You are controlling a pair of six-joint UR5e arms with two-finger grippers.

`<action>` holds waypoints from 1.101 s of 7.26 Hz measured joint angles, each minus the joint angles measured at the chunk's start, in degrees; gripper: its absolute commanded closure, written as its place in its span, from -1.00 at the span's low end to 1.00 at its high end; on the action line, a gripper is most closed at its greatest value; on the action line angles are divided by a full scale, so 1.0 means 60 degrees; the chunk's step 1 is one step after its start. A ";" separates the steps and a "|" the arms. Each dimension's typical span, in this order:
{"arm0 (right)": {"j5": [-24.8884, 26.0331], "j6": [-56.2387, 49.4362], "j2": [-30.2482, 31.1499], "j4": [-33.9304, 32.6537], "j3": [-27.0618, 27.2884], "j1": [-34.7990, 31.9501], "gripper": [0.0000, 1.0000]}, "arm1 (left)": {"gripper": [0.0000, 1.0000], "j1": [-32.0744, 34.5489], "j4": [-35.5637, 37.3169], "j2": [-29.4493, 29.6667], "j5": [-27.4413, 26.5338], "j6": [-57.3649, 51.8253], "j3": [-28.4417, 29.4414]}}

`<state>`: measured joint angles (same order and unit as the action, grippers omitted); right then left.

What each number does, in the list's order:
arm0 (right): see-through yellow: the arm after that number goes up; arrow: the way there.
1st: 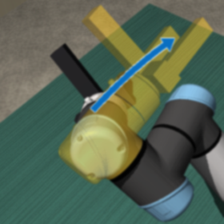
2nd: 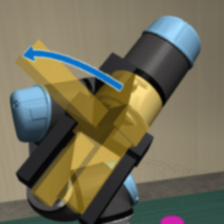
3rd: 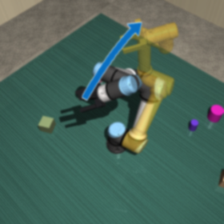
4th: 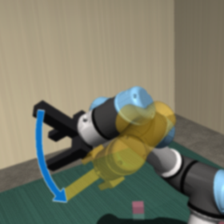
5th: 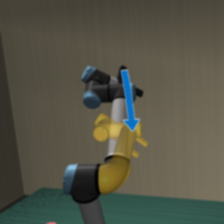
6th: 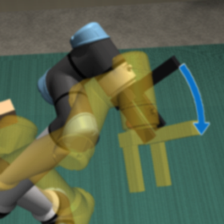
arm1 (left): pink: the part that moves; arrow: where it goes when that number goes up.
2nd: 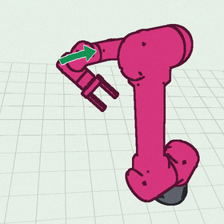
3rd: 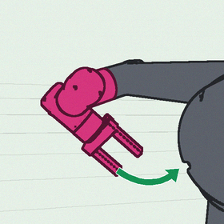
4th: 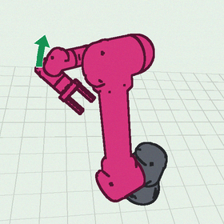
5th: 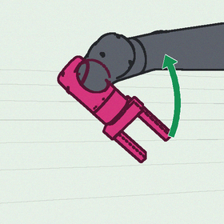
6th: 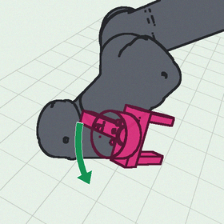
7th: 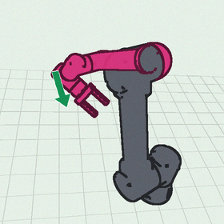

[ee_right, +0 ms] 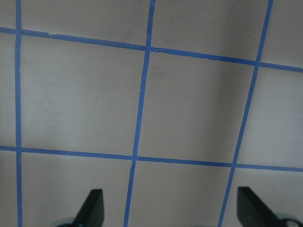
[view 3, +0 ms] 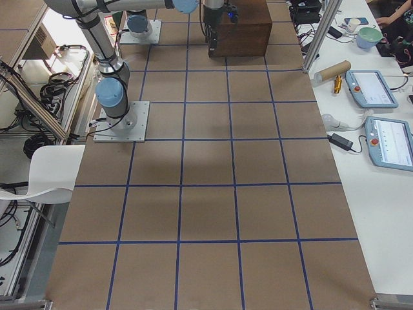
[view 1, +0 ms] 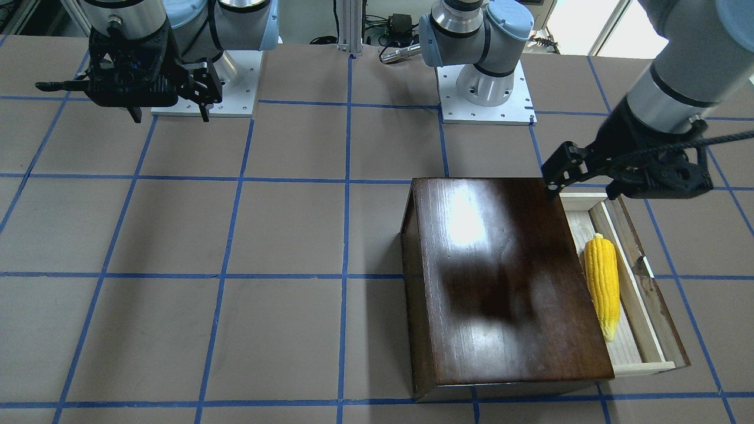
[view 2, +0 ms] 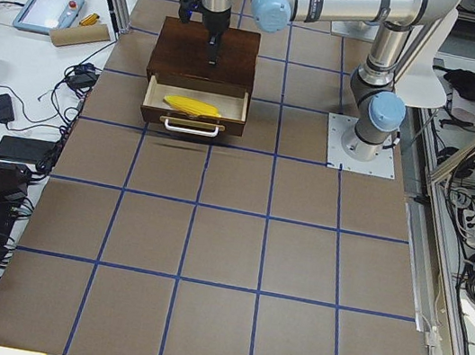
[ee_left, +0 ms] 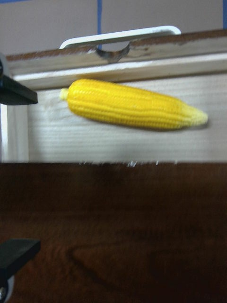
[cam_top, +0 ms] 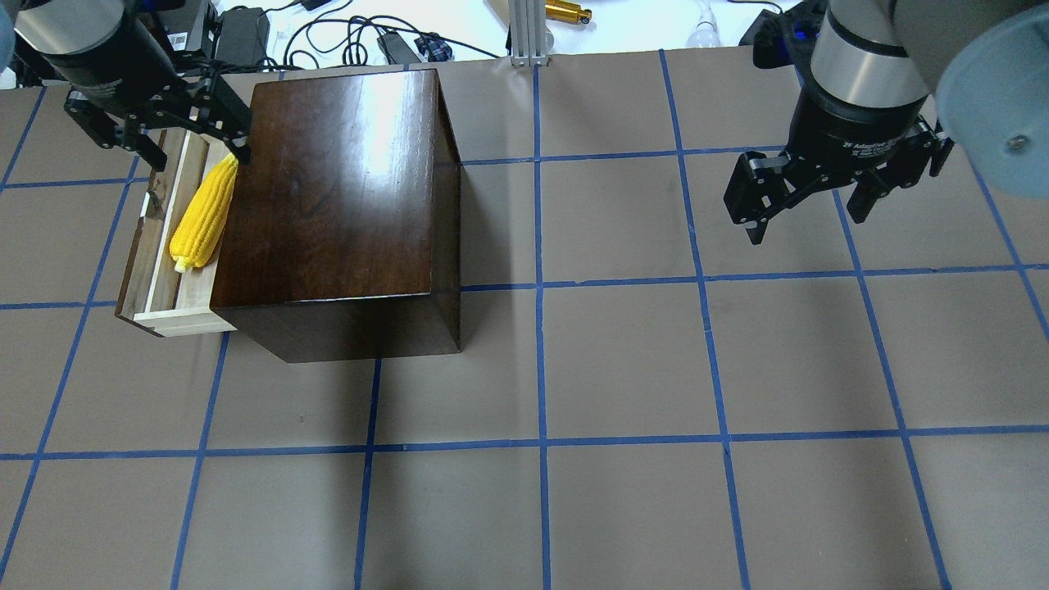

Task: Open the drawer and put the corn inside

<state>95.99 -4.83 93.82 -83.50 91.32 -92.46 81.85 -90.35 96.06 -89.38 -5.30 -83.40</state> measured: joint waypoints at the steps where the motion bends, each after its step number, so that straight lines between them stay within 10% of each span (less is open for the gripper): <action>1: -0.0001 0.0000 0.0002 0.0000 0.0000 0.0000 -1.00 | -1.00 0.0600 -0.0039 -0.0142 0.0001 0.0751 -0.0068; 8: 0.0004 0.0002 -0.0003 0.0000 0.0000 0.0000 -1.00 | -1.00 0.1701 -0.0589 -0.1090 0.0036 0.1317 -0.0513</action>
<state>96.01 -4.82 93.80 -83.50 91.32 -92.46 92.06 -93.89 89.52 -89.16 2.61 -86.48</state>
